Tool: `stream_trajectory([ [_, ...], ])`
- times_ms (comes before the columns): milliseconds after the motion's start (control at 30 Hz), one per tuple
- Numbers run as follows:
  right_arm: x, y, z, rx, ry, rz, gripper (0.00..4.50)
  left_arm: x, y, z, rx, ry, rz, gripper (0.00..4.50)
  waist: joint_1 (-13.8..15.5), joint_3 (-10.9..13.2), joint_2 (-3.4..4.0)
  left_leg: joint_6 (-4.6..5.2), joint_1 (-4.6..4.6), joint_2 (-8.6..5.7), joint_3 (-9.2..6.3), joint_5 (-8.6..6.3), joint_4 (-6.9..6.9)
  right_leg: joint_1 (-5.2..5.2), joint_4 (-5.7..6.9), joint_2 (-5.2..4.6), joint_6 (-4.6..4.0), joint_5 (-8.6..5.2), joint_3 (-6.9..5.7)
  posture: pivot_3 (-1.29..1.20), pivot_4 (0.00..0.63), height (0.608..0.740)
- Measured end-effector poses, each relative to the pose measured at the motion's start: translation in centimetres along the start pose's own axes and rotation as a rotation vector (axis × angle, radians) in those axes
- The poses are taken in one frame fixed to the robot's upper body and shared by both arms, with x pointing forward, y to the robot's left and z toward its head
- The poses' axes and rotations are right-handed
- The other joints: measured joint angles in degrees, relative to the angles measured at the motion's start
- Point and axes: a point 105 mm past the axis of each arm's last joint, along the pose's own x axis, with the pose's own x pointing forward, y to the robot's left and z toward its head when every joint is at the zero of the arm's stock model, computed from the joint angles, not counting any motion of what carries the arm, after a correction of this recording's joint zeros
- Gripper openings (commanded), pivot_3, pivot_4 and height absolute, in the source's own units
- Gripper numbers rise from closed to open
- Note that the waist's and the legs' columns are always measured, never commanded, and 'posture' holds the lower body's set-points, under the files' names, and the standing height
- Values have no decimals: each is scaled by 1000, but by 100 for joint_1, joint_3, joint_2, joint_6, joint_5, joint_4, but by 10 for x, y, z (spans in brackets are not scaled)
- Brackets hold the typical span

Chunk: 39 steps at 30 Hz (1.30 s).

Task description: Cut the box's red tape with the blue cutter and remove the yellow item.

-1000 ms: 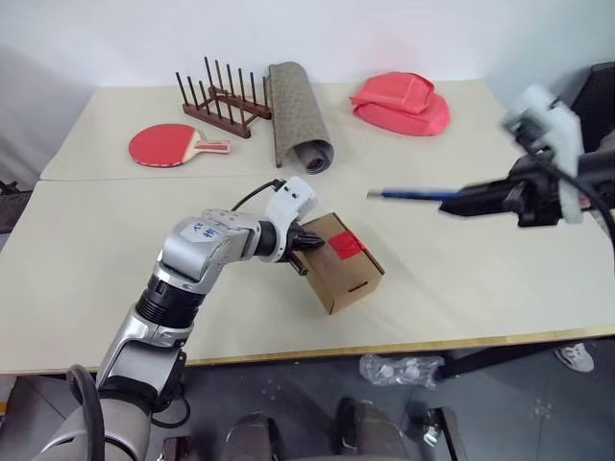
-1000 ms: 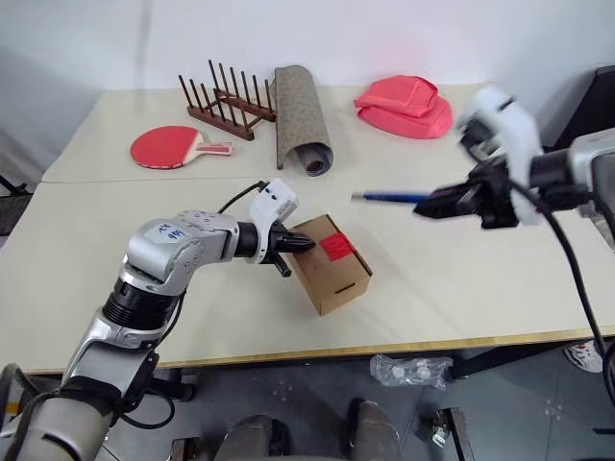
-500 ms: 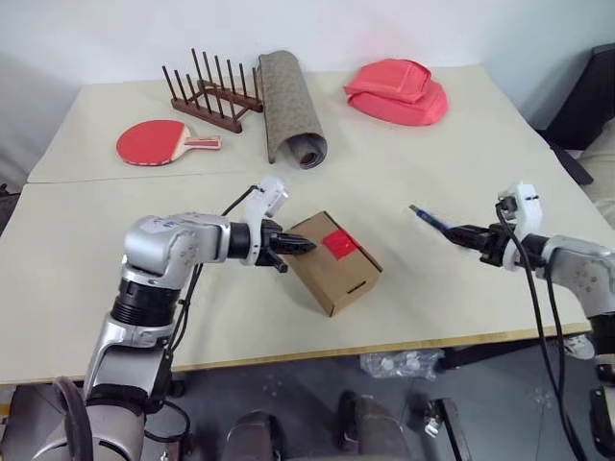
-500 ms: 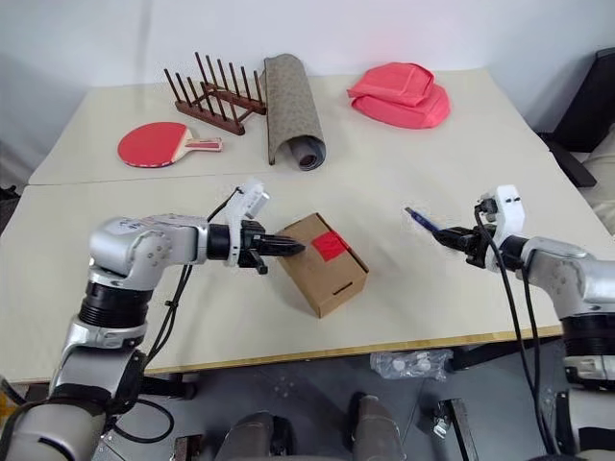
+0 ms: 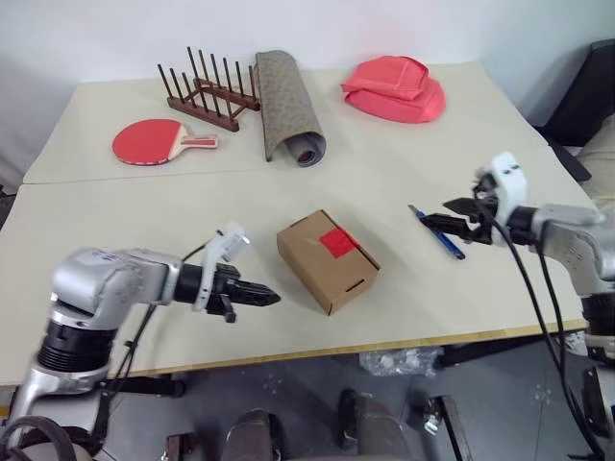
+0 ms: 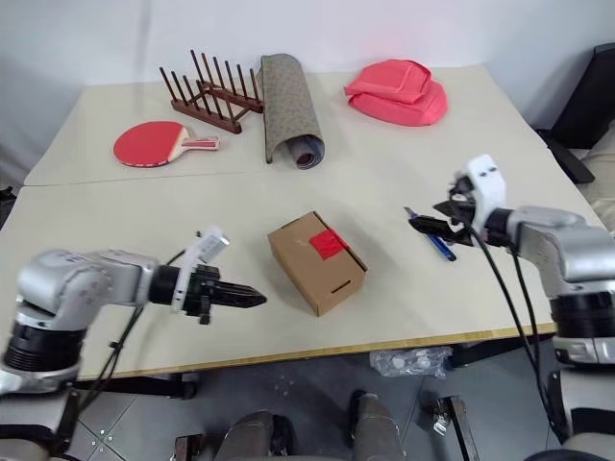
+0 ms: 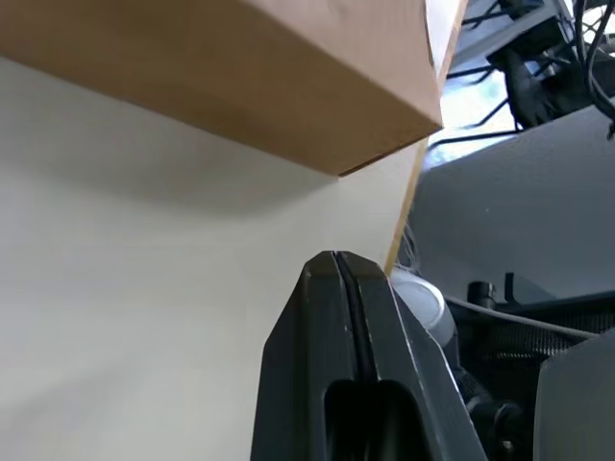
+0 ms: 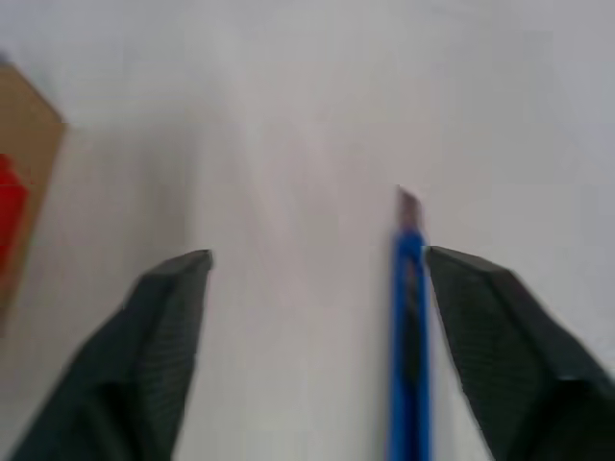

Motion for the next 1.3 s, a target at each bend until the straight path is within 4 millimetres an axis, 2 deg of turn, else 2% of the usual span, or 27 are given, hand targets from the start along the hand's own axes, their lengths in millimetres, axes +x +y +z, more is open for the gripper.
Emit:
stream_trajectory([
  [167,39,52,-7,-53,97,193,997,22,20,22,-21,-156,100,0,18,2,-5,0,-10,-2,2,0,0,-5,-3,1,0,1,-2,0,150,740],
  [233,48,74,-9,-94,124,273,239,24,24,26,-14,-183,133,0,13,2,-5,-1,-9,-2,2,-1,-4,-7,-3,1,0,1,-3,0,150,740],
  [267,49,80,-9,-104,128,294,41,24,26,27,-11,-190,146,0,16,2,-5,-2,-11,-1,2,-1,-5,-9,-4,1,0,1,-5,0,150,740],
  [633,40,109,-3,-163,161,365,41,15,35,27,-10,-199,216,0,10,1,-6,-2,-6,0,2,-1,-1,-7,2,1,0,1,-5,0,150,740],
  [867,37,115,-15,-144,201,388,41,17,40,25,-19,-180,221,0,11,1,-6,-1,-7,-1,3,-1,0,-7,2,1,0,1,-5,0,150,740],
  [1000,38,116,-21,-164,213,381,41,18,42,31,-4,-170,227,0,10,1,-6,-1,-6,-1,3,-1,0,-7,2,1,0,1,-5,0,150,740],
  [1100,38,112,-22,-189,202,354,41,12,34,23,11,-142,196,0,0,1,-6,-5,-10,-1,5,-3,-2,-12,0,1,0,1,-5,0,150,740],
  [1167,32,98,-16,-216,181,291,41,6,22,17,6,-136,130,0,-11,1,-7,-5,-10,0,6,-4,-3,-13,0,1,0,1,-4,0,150,740],
  [1233,23,84,-7,-238,154,233,387,0,3,16,-1,-148,17,0,-11,2,-8,-5,-8,0,6,-3,-2,-11,-1,1,0,1,-3,0,150,740],
  [1300,18,79,4,-241,122,209,920,-7,-17,16,3,-154,-98,0,-9,3,-9,-5,-5,1,6,-3,2,-10,5,2,0,1,-1,0,150,740],
])
